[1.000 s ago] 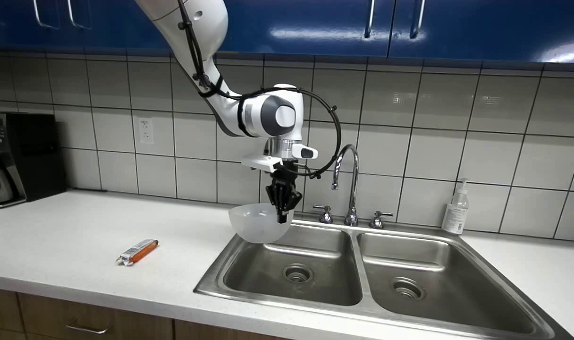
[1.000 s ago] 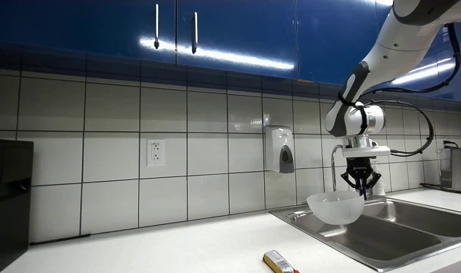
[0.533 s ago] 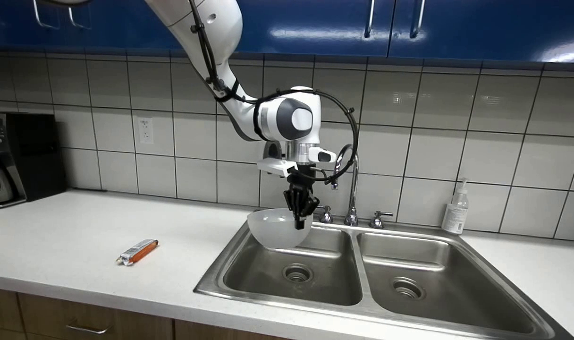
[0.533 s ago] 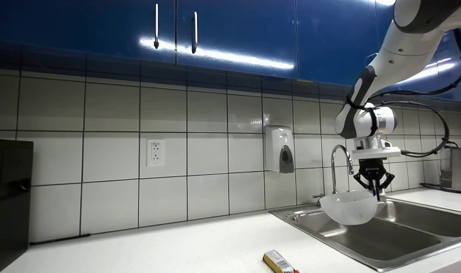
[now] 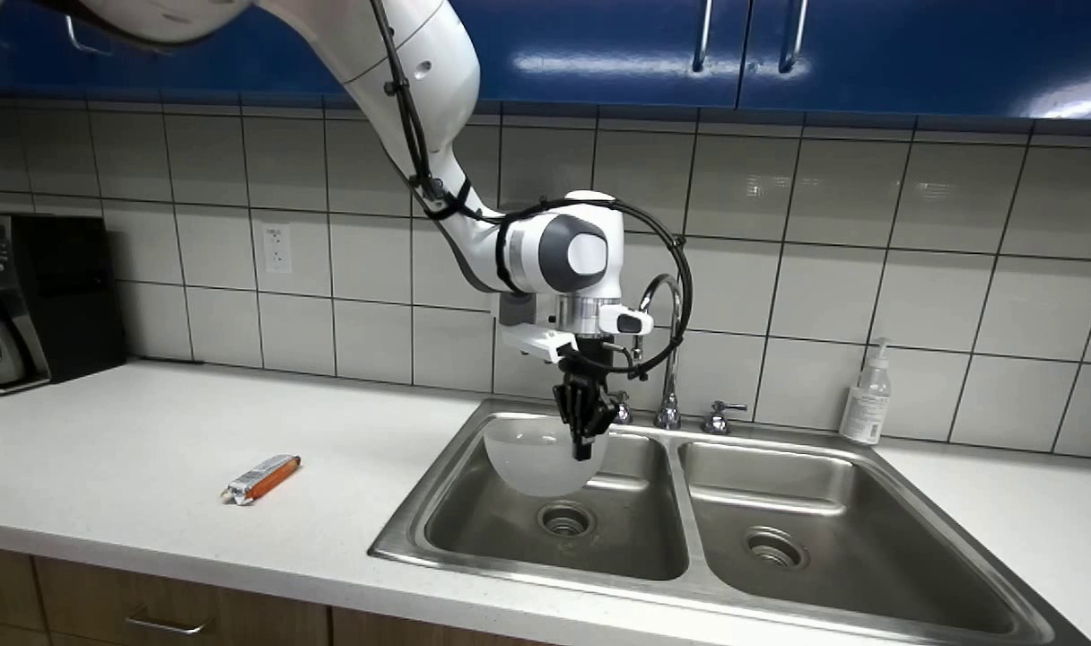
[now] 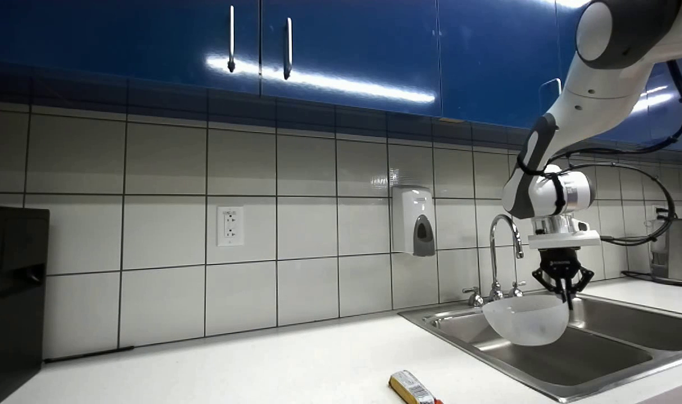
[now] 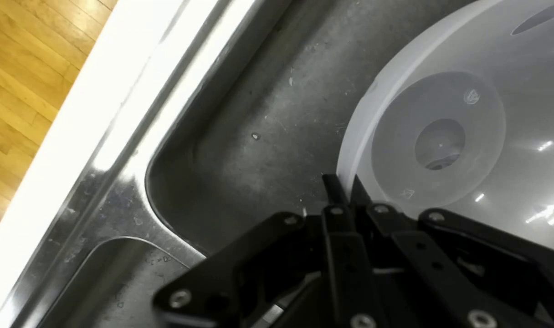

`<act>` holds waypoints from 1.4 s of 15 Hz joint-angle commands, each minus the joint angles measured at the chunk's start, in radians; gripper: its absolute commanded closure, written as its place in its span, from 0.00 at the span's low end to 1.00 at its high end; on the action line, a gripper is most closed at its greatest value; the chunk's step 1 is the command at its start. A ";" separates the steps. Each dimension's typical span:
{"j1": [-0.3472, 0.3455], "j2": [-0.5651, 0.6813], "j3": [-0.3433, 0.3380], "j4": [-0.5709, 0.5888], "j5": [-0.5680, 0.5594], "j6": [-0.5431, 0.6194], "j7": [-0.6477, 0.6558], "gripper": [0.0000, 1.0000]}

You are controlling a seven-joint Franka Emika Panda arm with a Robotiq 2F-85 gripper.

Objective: Put the bowl in the sink on the left.

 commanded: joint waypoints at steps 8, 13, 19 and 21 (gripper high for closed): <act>-0.052 0.195 0.019 0.140 0.076 0.054 0.009 0.99; -0.062 0.276 0.019 0.197 0.085 0.061 0.019 0.99; -0.062 0.343 0.021 0.247 0.093 0.074 0.031 0.99; -0.058 0.357 0.019 0.261 0.093 0.074 0.045 0.99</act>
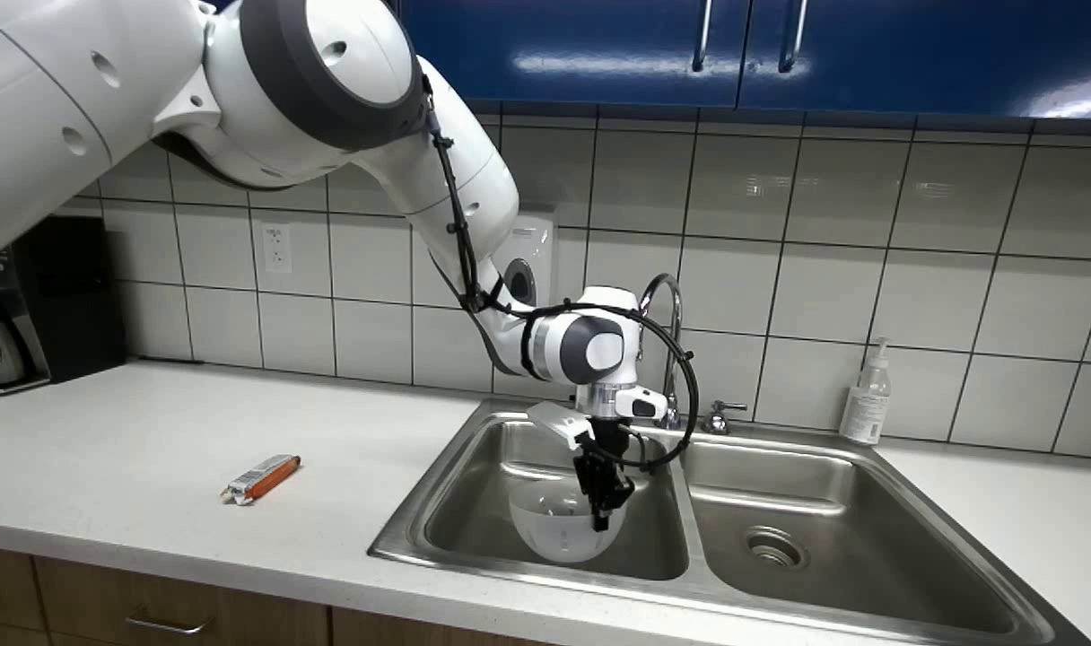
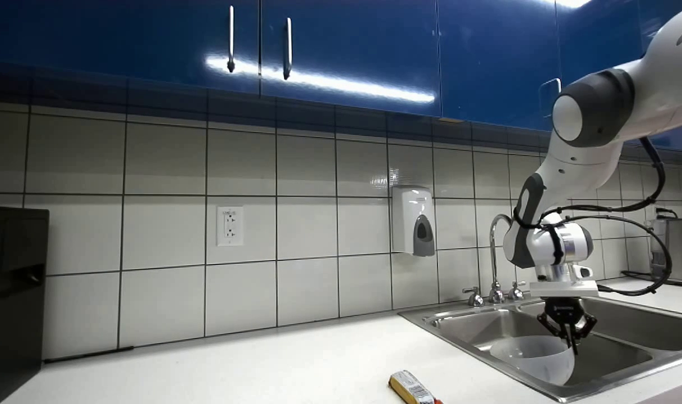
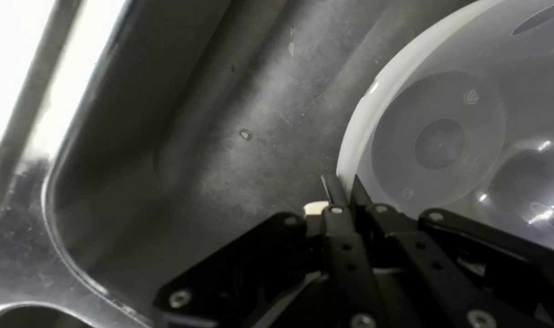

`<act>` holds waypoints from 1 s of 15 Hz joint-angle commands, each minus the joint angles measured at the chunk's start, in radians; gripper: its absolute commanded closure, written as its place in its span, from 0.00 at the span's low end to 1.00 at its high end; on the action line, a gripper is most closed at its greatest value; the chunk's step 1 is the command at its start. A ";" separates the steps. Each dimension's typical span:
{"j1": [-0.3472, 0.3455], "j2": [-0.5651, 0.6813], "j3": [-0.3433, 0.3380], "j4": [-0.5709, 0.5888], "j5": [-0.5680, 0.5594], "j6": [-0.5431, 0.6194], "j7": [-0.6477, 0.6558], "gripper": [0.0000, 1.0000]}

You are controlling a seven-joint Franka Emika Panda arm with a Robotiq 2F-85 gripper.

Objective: Put the bowl in the sink on the left.

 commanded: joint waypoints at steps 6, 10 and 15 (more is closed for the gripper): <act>-0.003 0.019 0.014 0.054 0.004 -0.006 0.037 0.48; 0.021 -0.012 0.002 0.033 -0.016 -0.033 0.043 0.18; 0.049 -0.106 0.000 -0.047 -0.042 -0.034 0.012 0.00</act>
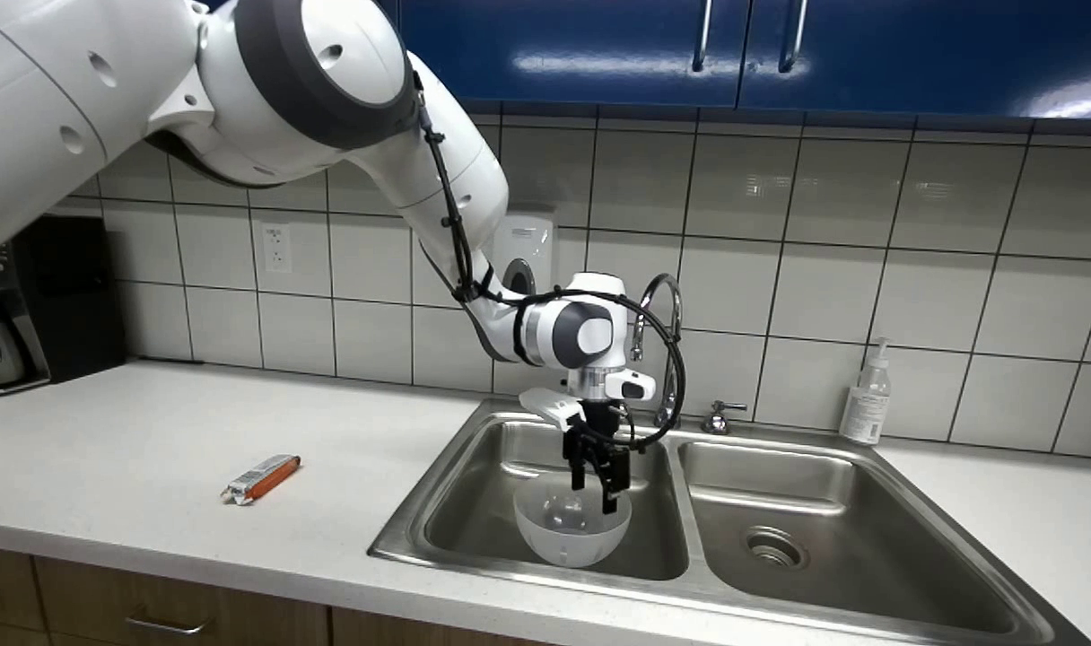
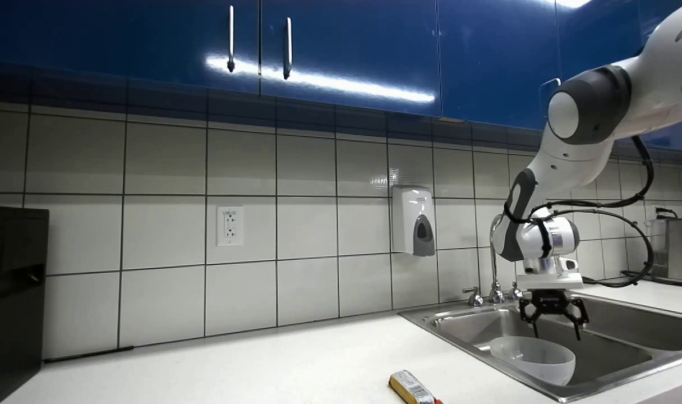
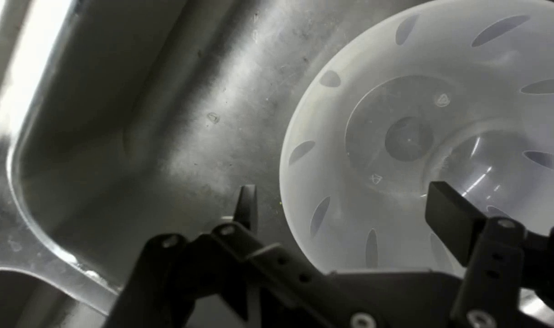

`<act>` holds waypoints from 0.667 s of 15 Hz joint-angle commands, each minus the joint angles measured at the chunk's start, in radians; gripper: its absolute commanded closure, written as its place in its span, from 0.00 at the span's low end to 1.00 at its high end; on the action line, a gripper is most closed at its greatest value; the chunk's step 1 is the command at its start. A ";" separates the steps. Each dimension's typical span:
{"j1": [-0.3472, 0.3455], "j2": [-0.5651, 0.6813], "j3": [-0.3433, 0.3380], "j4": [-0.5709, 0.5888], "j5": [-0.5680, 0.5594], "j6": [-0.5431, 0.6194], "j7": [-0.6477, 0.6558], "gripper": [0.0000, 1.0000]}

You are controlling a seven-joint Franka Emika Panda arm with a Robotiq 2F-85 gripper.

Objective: Put the bowl in the sink on the left.

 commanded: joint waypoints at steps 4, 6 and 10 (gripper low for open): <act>0.042 -0.203 0.005 -0.183 -0.051 -0.013 -0.029 0.00; 0.065 -0.270 0.010 -0.252 -0.068 -0.006 -0.044 0.00; 0.125 -0.416 0.019 -0.392 -0.133 0.009 -0.055 0.00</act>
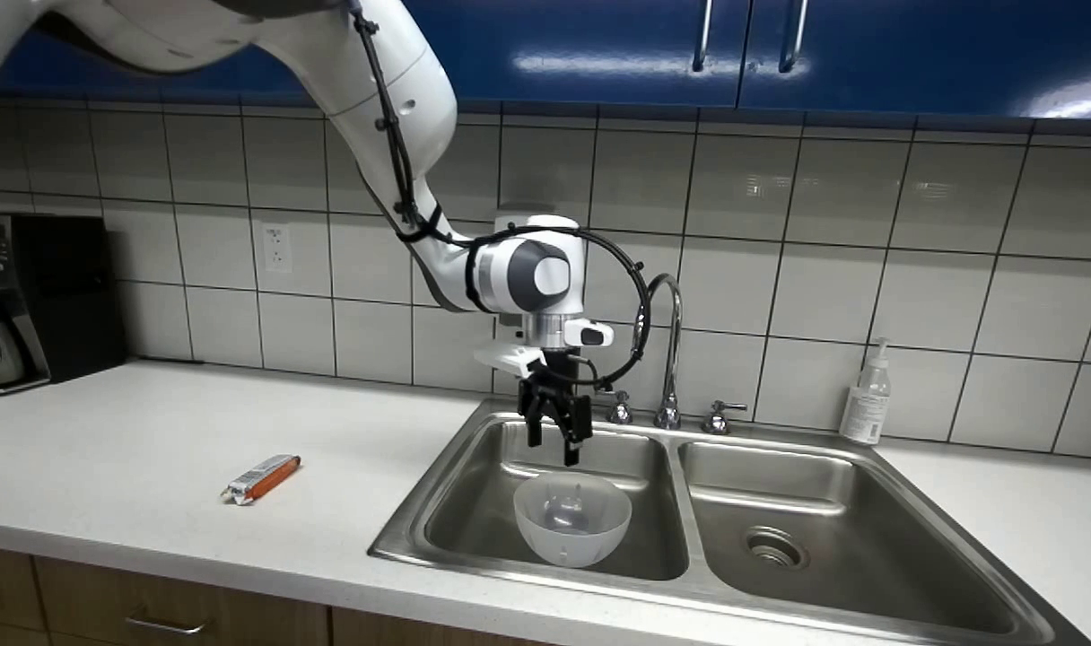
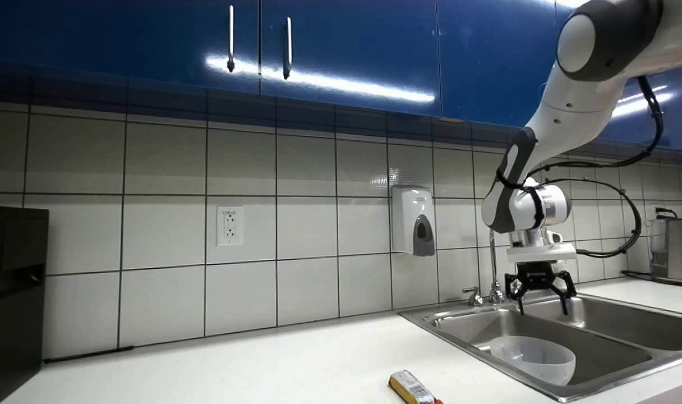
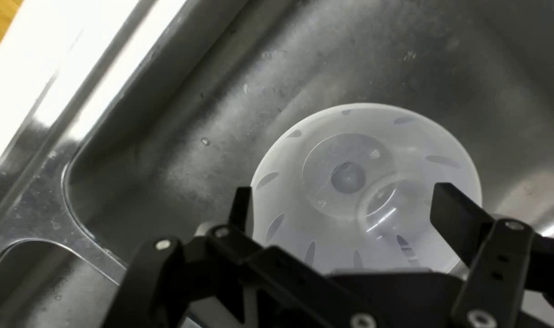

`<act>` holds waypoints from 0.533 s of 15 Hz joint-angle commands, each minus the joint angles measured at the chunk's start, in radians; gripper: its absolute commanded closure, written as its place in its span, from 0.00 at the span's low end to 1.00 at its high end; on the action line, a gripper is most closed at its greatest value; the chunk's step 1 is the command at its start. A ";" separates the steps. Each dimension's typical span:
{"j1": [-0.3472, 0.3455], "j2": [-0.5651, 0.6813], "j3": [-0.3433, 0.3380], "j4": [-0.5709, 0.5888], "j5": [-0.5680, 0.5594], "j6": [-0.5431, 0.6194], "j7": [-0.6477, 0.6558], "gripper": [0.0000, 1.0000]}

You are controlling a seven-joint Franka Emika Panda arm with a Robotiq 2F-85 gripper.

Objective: Put the bowl in the sink on the left.

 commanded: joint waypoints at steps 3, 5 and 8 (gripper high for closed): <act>0.069 -0.258 0.031 -0.248 -0.098 0.018 -0.031 0.00; 0.090 -0.319 0.048 -0.308 -0.126 0.021 -0.027 0.00; 0.111 -0.404 0.084 -0.398 -0.154 0.028 -0.036 0.00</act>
